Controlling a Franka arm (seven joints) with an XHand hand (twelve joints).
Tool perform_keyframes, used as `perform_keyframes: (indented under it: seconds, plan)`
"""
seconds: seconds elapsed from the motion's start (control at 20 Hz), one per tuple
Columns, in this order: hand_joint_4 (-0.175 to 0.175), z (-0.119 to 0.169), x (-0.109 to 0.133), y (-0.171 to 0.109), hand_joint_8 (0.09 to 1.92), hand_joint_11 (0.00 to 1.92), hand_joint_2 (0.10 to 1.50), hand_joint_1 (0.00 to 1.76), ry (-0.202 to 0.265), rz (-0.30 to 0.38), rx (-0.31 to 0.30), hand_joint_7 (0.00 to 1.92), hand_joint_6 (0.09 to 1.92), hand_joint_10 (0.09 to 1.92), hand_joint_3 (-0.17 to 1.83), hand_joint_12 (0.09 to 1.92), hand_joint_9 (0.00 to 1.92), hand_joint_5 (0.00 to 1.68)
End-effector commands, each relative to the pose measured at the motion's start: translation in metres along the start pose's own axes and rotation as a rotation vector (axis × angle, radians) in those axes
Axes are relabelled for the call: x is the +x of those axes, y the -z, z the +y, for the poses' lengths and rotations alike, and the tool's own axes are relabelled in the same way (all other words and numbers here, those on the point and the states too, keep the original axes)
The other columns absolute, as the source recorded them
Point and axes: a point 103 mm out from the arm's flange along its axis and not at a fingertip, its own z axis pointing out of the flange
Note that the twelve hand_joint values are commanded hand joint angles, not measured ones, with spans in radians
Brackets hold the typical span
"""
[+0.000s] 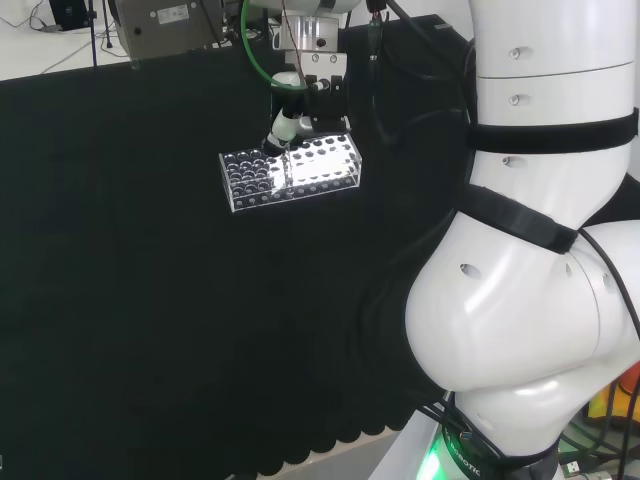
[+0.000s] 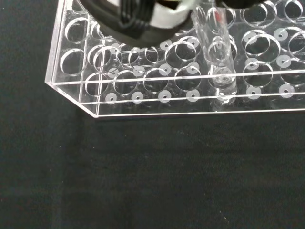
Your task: Put the test tube back in the rack.
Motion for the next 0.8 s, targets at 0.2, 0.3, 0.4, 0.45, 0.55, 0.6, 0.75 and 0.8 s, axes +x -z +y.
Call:
perform_keyframes:
  seconds: [0.2, 0.3, 0.4, 0.45, 0.55, 0.6, 0.75, 0.8]
  plan:
    - [0.014, 0.002, -0.004, 0.012, 0.09, 0.05, 0.83, 0.92, 0.038, 0.122, 0.077, 0.76, 0.09, 0.09, -0.09, 1.50, 0.76, 0.57]
    - [0.021, -0.001, -0.001, 0.017, 0.09, 0.01, 0.83, 0.89, 0.051, 0.139, 0.033, 0.66, 0.09, 0.09, -0.10, 1.50, 0.68, 0.50]
    - [0.025, -0.004, 0.001, 0.028, 0.09, 0.00, 0.83, 0.88, 0.065, 0.136, 0.012, 0.59, 0.09, 0.09, -0.10, 1.48, 0.63, 0.47]
    - [0.026, -0.006, 0.002, 0.034, 0.09, 0.00, 0.83, 0.87, 0.076, 0.134, -0.002, 0.57, 0.09, 0.09, -0.10, 1.48, 0.61, 0.46]
    - [0.028, -0.012, 0.003, 0.048, 0.09, 0.00, 0.83, 0.86, 0.094, 0.145, -0.039, 0.55, 0.09, 0.09, -0.10, 1.47, 0.60, 0.45]
    - [0.028, -0.015, 0.005, 0.056, 0.09, 0.00, 0.83, 0.86, 0.103, 0.138, -0.048, 0.55, 0.09, 0.09, -0.10, 1.46, 0.59, 0.45]
    - [0.029, -0.023, 0.008, 0.079, 0.09, 0.00, 0.83, 0.86, 0.129, 0.124, -0.084, 0.54, 0.09, 0.09, -0.10, 1.45, 0.57, 0.44]
    - [0.029, -0.027, 0.009, 0.086, 0.09, 0.00, 0.83, 0.86, 0.134, 0.123, -0.100, 0.53, 0.09, 0.09, -0.10, 1.45, 0.57, 0.44]
